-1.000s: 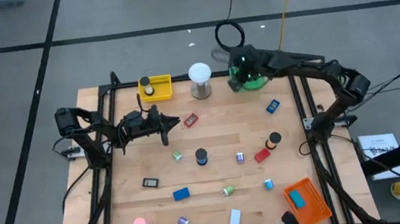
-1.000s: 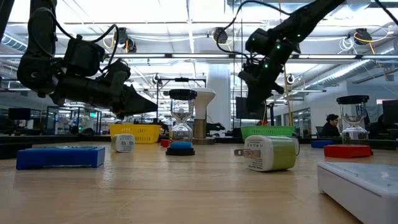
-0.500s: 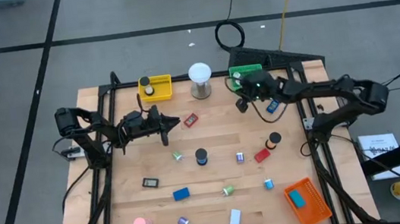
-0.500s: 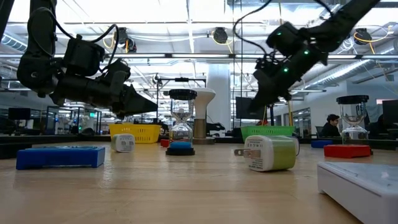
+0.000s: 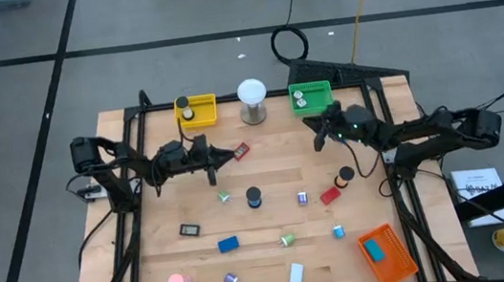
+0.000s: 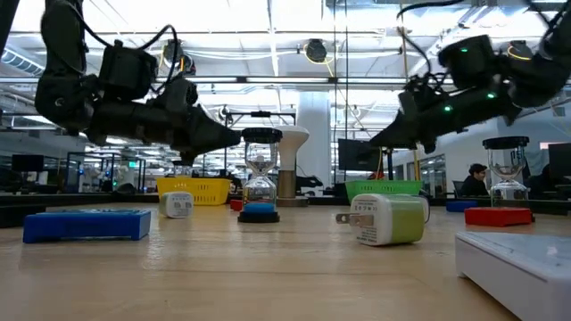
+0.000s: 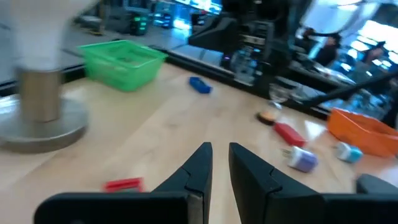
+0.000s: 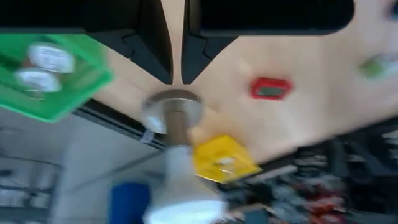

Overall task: Pick & Place Office items
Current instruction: Put the top blue digital timer into the orange bin

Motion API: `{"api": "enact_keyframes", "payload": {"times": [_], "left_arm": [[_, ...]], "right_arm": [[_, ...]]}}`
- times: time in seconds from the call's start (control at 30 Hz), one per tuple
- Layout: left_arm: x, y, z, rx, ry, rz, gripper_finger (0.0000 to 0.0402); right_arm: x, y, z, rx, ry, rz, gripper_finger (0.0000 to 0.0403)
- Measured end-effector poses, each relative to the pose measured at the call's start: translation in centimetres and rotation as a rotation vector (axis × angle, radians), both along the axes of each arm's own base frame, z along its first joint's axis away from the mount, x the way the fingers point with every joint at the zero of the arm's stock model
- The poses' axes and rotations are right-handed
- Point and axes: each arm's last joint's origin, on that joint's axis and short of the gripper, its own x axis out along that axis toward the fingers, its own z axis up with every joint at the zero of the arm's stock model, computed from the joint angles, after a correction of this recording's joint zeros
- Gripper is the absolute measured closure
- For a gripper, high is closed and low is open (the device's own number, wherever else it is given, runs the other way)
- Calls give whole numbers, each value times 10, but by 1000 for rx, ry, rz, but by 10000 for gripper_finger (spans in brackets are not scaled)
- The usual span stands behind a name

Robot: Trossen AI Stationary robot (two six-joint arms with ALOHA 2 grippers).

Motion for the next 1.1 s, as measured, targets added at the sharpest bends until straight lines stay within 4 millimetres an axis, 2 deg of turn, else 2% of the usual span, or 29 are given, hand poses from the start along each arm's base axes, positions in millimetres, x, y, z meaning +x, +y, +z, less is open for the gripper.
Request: {"api": "enact_keyframes", "payload": {"times": [0.17, 0.33, 0.43, 0.53, 0.6, 0.67, 0.77, 0.9, 1.0, 1.1], "left_arm": [[12, -26, 5, 106, -12, -36, 344], [16, -49, 3, 176, 12, -19, 344], [16, -57, 0, 187, 51, 14, 352], [15, -63, -5, 182, 98, 10, 382], [15, -66, -6, 181, 116, -1, 396], [14, -68, -9, 190, 138, -12, 393], [14, -68, -10, 216, 159, -20, 386], [14, -68, -12, 258, 177, -27, 386], [14, -68, -12, 267, 183, -29, 389], [14, -68, -12, 267, 183, -29, 396]], "right_arm": [[-3, 21, -2, -14, -109, 101, 389], [4, 40, 3, -51, -160, 212, 401], [7, 51, 11, -45, -250, 266, 396], [8, 59, 19, -16, -348, 307, 394], [10, 61, 25, -24, -387, 320, 396], [13, 60, 30, -5, -400, 309, 400], [25, 55, 36, 24, -279, 244, 401], [45, 47, 49, 88, 119, 86, 402], [50, 43, 66, 167, 368, -50, 402], [50, 43, 82, 250, 479, -146, 402]]}}
